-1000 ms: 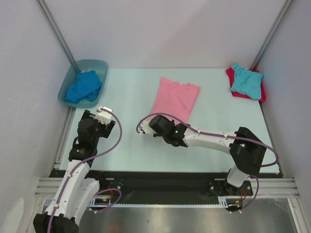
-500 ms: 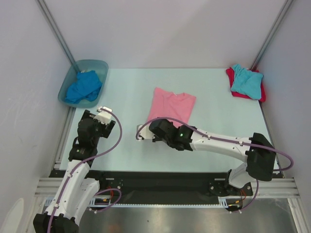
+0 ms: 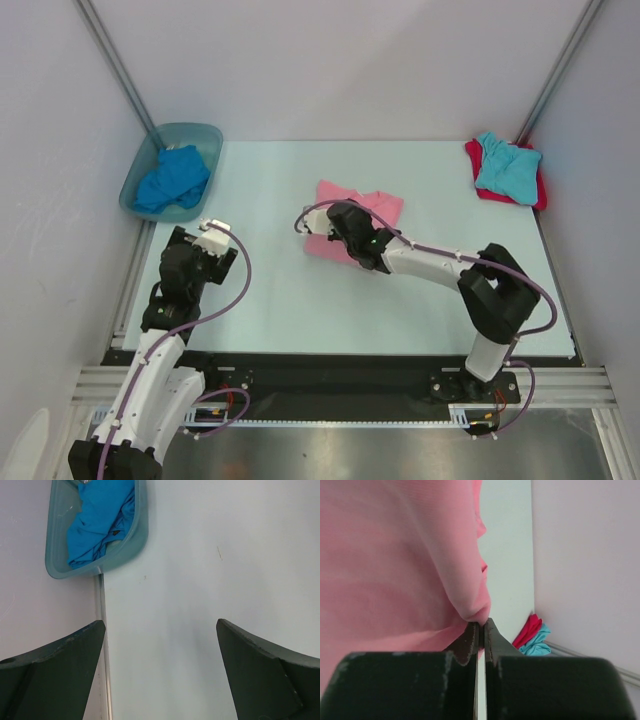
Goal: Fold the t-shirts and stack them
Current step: Fold the tshirt
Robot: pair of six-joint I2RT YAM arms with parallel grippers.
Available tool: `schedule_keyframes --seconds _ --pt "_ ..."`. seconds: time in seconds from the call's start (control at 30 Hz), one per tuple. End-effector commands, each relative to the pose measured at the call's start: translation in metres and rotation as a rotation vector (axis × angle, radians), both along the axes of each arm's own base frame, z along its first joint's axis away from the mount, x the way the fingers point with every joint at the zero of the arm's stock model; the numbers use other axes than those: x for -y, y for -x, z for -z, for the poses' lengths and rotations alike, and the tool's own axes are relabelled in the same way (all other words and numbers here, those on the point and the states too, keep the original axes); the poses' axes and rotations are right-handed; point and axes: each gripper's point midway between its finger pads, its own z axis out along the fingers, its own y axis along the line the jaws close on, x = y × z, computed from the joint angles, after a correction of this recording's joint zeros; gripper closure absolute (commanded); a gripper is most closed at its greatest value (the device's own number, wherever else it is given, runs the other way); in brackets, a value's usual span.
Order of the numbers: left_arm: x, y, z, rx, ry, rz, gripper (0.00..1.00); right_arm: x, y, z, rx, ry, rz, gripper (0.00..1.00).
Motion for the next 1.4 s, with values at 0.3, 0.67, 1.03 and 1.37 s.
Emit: schedule_keyframes --seconds 0.3,0.67,1.03,1.37 --pt "0.003 -0.004 -0.005 0.025 0.011 0.011 0.00 0.013 -0.077 -0.025 0.220 0.004 0.068 1.00" --pt "0.003 -0.005 -0.003 0.021 0.007 0.011 0.00 0.034 -0.114 -0.005 0.223 0.056 0.132 1.00" --pt "0.003 -0.005 -0.003 0.019 0.008 0.010 0.00 0.058 -0.137 0.023 0.196 0.084 0.192 0.97" --pt "0.004 -0.005 -0.004 0.018 0.013 0.010 0.00 0.068 -0.152 -0.034 0.488 -0.054 0.329 0.25"
